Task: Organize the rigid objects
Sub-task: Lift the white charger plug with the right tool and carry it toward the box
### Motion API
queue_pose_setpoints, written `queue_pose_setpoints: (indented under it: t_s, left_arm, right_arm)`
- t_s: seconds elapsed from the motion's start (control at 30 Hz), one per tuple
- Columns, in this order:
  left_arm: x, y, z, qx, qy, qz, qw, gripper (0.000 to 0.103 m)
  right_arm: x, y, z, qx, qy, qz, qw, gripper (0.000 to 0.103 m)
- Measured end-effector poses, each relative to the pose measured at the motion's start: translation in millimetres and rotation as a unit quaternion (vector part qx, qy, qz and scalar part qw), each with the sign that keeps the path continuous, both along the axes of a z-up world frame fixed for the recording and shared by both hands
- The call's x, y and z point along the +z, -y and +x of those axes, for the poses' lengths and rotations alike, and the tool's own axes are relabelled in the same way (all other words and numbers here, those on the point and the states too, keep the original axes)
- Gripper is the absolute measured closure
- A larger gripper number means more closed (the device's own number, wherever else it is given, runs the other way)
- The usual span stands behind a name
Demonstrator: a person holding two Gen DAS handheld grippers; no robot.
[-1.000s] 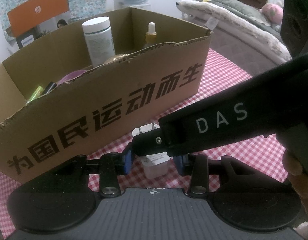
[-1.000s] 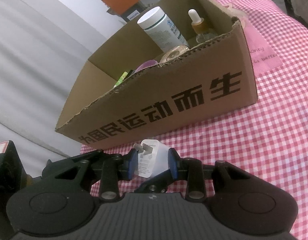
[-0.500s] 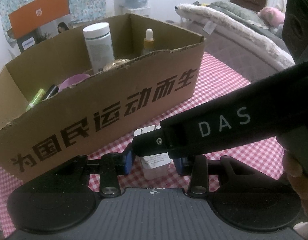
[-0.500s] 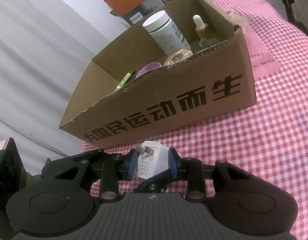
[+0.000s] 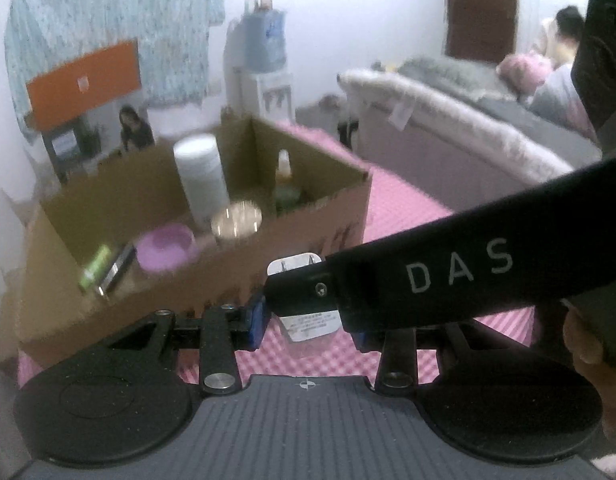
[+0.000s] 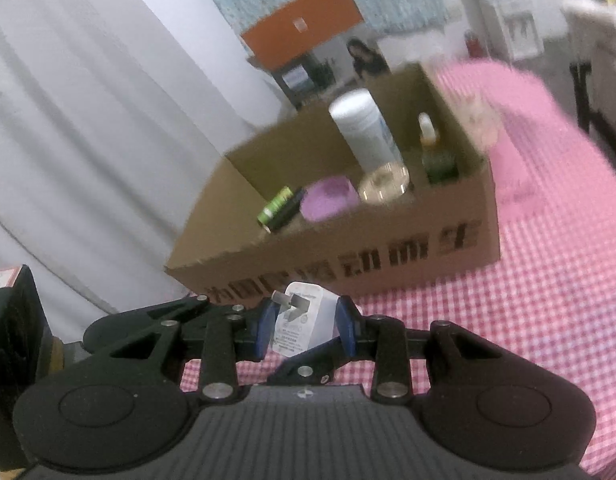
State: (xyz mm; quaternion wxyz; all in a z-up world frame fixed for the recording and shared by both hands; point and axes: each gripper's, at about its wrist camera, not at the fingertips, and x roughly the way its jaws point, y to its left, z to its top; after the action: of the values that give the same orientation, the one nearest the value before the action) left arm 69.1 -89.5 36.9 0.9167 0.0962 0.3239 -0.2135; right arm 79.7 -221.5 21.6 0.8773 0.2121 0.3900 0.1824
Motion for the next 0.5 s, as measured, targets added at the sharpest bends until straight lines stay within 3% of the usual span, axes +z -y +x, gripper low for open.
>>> queue_pose_setpoints:
  t_s: [0.3, 0.5]
  left_arm:
    - [45, 0, 14, 0.003, 0.061, -0.021, 0.9979, 0.064]
    - [55, -7, 58, 0.012, 0.037, -0.031, 0.9988, 0.064]
  right_arm:
    - [60, -2, -6, 0.002, 0.087, -0.019, 0.996, 0.066]
    - [81, -5, 32, 0.024, 0.100, -0.029, 0.994, 0.066]
